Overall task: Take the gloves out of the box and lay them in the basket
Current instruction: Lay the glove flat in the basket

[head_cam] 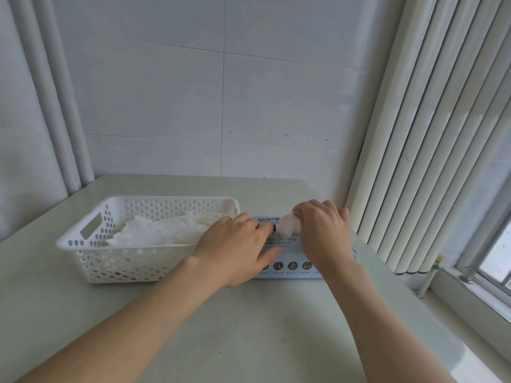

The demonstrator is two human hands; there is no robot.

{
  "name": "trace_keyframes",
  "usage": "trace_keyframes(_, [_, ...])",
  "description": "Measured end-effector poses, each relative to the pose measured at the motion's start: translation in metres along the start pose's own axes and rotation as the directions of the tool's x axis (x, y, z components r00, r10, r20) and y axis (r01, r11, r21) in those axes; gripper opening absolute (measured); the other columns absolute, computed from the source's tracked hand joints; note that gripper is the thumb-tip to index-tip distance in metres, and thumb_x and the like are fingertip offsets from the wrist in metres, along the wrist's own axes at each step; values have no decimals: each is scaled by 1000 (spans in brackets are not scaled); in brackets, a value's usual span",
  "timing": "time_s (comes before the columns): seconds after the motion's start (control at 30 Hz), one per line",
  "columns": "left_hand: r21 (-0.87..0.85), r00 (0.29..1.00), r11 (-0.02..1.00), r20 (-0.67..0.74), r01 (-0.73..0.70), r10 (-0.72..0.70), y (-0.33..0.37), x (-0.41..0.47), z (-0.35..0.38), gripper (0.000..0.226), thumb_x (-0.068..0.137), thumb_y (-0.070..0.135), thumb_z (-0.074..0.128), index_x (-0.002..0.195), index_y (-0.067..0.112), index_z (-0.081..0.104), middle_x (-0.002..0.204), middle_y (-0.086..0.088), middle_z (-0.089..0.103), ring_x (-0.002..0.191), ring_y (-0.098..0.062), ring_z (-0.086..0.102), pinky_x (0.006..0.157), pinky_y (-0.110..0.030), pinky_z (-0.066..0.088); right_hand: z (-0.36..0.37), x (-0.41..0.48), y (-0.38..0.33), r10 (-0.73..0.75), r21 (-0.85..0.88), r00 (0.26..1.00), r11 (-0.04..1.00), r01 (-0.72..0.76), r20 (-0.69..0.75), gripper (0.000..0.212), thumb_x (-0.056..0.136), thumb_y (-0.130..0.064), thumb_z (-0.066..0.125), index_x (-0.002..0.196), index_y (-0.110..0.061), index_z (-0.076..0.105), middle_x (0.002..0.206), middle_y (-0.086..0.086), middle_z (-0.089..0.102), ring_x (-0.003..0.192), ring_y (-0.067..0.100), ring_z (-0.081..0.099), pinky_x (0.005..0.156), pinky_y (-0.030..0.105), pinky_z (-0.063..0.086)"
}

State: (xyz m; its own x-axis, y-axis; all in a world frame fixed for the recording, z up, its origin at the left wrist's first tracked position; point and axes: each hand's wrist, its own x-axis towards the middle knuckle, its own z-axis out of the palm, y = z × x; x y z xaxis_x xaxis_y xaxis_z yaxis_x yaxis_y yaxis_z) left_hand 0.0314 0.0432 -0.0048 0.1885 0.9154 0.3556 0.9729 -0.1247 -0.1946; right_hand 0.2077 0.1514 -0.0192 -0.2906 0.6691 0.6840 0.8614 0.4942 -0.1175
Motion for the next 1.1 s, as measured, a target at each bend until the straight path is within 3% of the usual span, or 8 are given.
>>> trace_keyframes(0.13, [-2, 1000, 1000, 10, -13, 13, 0, 1, 0, 62, 106, 63, 26, 156, 26, 30, 131, 0, 64, 122, -24, 55, 92, -43, 51, -3, 3, -6, -34, 112, 982, 992, 55, -185, 14, 96, -6, 70, 97, -18, 75, 91, -4, 74, 78, 25, 59, 78, 41, 43])
trace_keyframes(0.23, [12, 999, 1000, 35, -14, 13, 0, 1, 0, 61, 106, 63, 26, 154, 26, 37, 132, 1, 62, 124, -23, 53, 94, -43, 50, -11, 4, -16, -32, 218, 967, 972, 89, -254, 16, 99, -7, 65, 100, -17, 77, 95, -4, 75, 84, 26, 62, 78, 41, 45])
trace_keyframes(0.37, [25, 999, 1000, 49, 5, -6, 1, 1, 0, 55, 106, 63, 26, 138, 27, 52, 126, 4, 62, 120, -20, 53, 90, -40, 49, -13, -3, -16, 12, 204, 996, 978, -30, 90, 50, 81, -3, 62, 125, -25, 73, 124, -7, 69, 116, 22, 57, 93, 31, 32])
trace_keyframes(0.43, [23, 998, 1000, 57, 9, -10, 1, 1, -1, 53, 106, 63, 27, 133, 26, 54, 124, 4, 62, 118, -20, 53, 88, -39, 48, -12, -4, -13, 55, 210, 988, 974, -85, 144, 41, 85, -14, 66, 123, -28, 74, 122, -8, 68, 117, 22, 56, 93, 30, 31])
trace_keyframes(0.53, [23, 997, 1000, 72, 15, -16, 1, 2, -2, 53, 105, 64, 28, 132, 26, 52, 124, 4, 61, 119, -21, 52, 87, -39, 46, -10, -1, -9, 52, 256, 996, 964, -70, 75, 10, 97, -24, 71, 102, -25, 79, 106, -6, 71, 104, 23, 61, 90, 35, 40])
trace_keyframes(0.7, [2, 997, 1000, 71, 5, -6, 2, 0, -6, 55, 105, 64, 28, 145, 29, 42, 127, 4, 61, 121, -21, 52, 87, -39, 46, -2, -3, -7, -97, 174, 995, 980, 94, 8, 18, 103, -17, 63, 103, -23, 80, 102, -7, 76, 94, 24, 59, 82, 33, 27])
trace_keyframes(0.83, [-4, 997, 1000, 72, -12, 12, 2, 0, -6, 58, 106, 64, 26, 154, 34, 35, 129, 2, 60, 123, -23, 52, 88, -41, 48, -3, -6, -6, -141, 179, 983, 971, 161, -120, 20, 96, -6, 68, 101, -22, 78, 102, -8, 75, 92, 23, 58, 80, 34, 31])
trace_keyframes(1.1, [12, 993, 999, 110, -34, 33, -1, 1, -6, 51, 109, 60, 25, 154, 38, 37, 127, 3, 60, 121, -24, 50, 87, -41, 47, -21, -3, -29, 50, 549, 923, 815, 182, -380, 16, 107, -10, 53, 101, -10, 68, 90, -7, 64, 83, 19, 58, 74, 23, 43])
